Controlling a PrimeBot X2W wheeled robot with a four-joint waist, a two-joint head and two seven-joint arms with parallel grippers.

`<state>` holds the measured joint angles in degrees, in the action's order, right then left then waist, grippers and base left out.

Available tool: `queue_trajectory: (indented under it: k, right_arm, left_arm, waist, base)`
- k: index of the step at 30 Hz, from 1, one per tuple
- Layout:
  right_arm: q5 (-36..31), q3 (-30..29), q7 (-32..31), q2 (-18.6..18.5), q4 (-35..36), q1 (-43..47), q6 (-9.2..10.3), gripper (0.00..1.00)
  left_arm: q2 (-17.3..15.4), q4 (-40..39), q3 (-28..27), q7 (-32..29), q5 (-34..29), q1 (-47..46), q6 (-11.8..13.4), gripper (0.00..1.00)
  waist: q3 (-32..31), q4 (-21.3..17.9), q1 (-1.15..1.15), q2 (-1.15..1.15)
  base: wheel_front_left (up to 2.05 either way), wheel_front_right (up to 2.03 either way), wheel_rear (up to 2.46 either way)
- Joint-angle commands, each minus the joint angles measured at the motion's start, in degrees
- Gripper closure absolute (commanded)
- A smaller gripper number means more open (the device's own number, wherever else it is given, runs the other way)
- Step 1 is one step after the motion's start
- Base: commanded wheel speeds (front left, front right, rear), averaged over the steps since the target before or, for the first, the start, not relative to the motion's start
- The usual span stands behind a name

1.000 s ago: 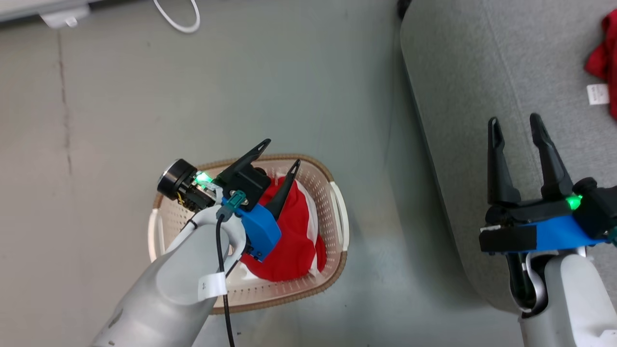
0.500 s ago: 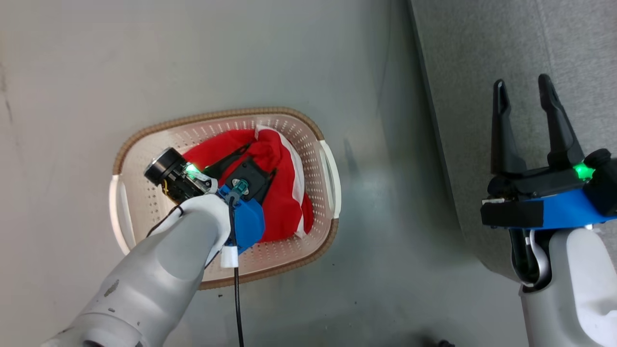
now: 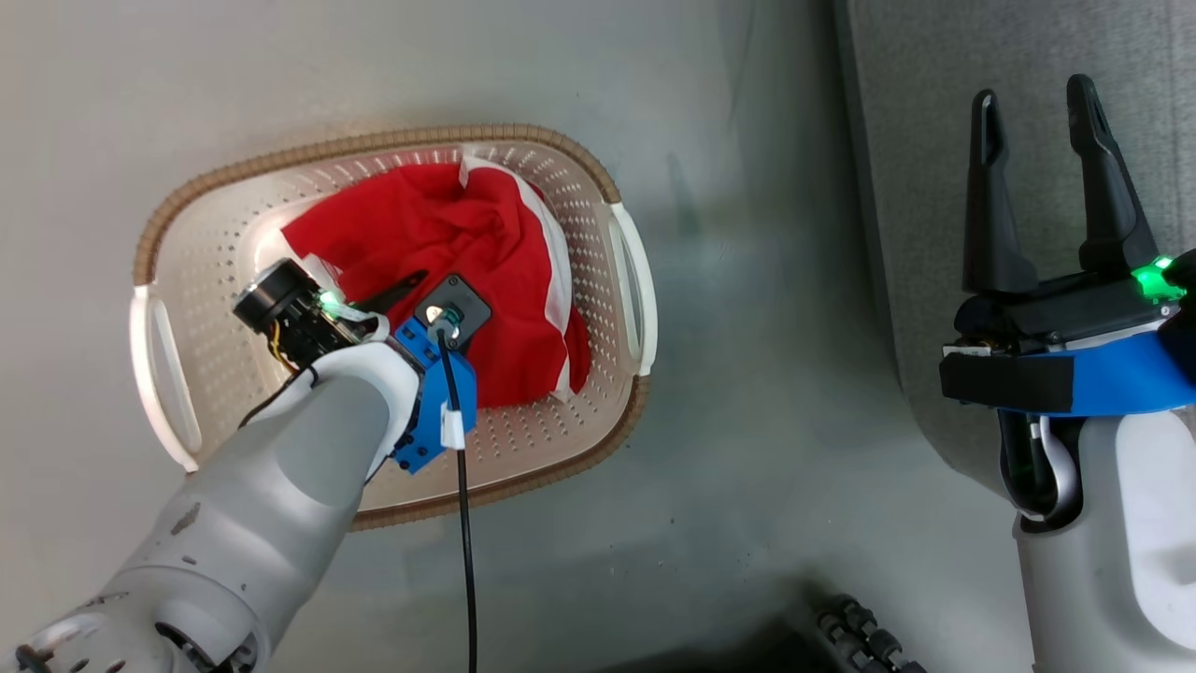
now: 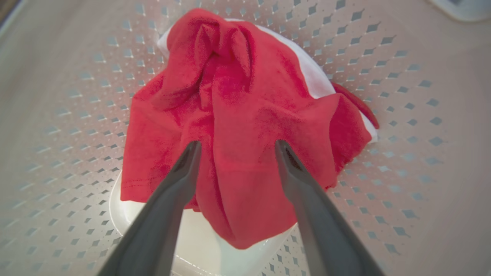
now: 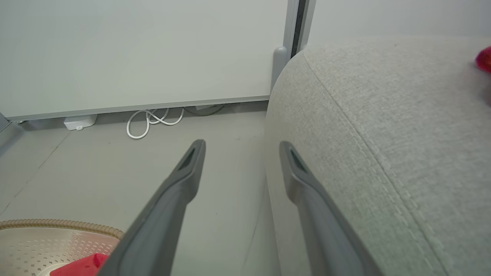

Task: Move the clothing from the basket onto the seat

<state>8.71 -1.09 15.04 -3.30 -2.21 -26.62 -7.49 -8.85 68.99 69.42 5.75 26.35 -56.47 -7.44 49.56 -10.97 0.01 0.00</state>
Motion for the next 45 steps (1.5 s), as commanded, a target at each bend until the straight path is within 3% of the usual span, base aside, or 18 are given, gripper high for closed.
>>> queue_trajectory:
  k: [1,19,21,22,23,31,45]
  right_arm:
    - [-0.2,-0.2,0.2,-0.3,0.5,-1.0,-0.01,0.00]
    - [0.2,-0.6,0.1,-0.1,2.2,-2.0,-0.01,0.00]
    - [0.1,-0.7,0.1,-0.1,2.3,-2.0,-0.01,0.00]
    - [0.1,-0.8,0.1,-0.1,2.3,-2.1,-0.01,0.00]
    - [0.0,-0.7,0.1,0.0,2.2,-2.1,-0.01,0.00]
    - [-0.1,-0.9,0.1,0.0,2.0,-2.4,0.00,0.00]
    - [-0.6,-1.8,0.1,-0.4,1.5,-1.9,0.00,0.00]
  left_arm:
    - [-0.5,0.4,0.4,-0.5,0.6,-1.3,0.0,0.00]
    - [0.2,3.1,3.4,-5.2,1.2,-5.7,-0.1,0.00]
    - [0.1,3.2,3.6,-6.2,0.8,-5.8,-0.1,0.67]
    - [0.0,3.2,3.7,-6.4,0.6,-5.9,-0.1,0.93]
    - [0.0,3.1,3.8,-6.2,0.5,-6.0,-0.1,1.00]
    - [-0.1,2.8,4.0,-6.0,0.9,-5.9,-0.1,1.00]
    - [2.9,-0.3,4.1,-1.1,4.8,-3.1,-0.1,1.00]
  waist:
    - [1.8,-0.1,-0.01,0.00]
    - [9.8,-0.7,-0.01,0.00]
    - [10.0,-0.7,-0.01,0.00]
    - [10.0,-0.7,-0.01,0.00]
    - [10.0,-0.7,-0.01,0.00]
    - [9.1,-0.6,-0.01,0.00]
    - [3.1,2.6,-0.01,0.00]
  base:
    - [0.00,0.00,0.00]
    - [0.00,0.00,0.00]
    - [0.00,0.00,0.00]
    - [0.00,0.00,0.00]
    - [0.00,0.00,0.00]
    - [0.00,0.00,0.00]
    - [0.00,0.00,0.00]
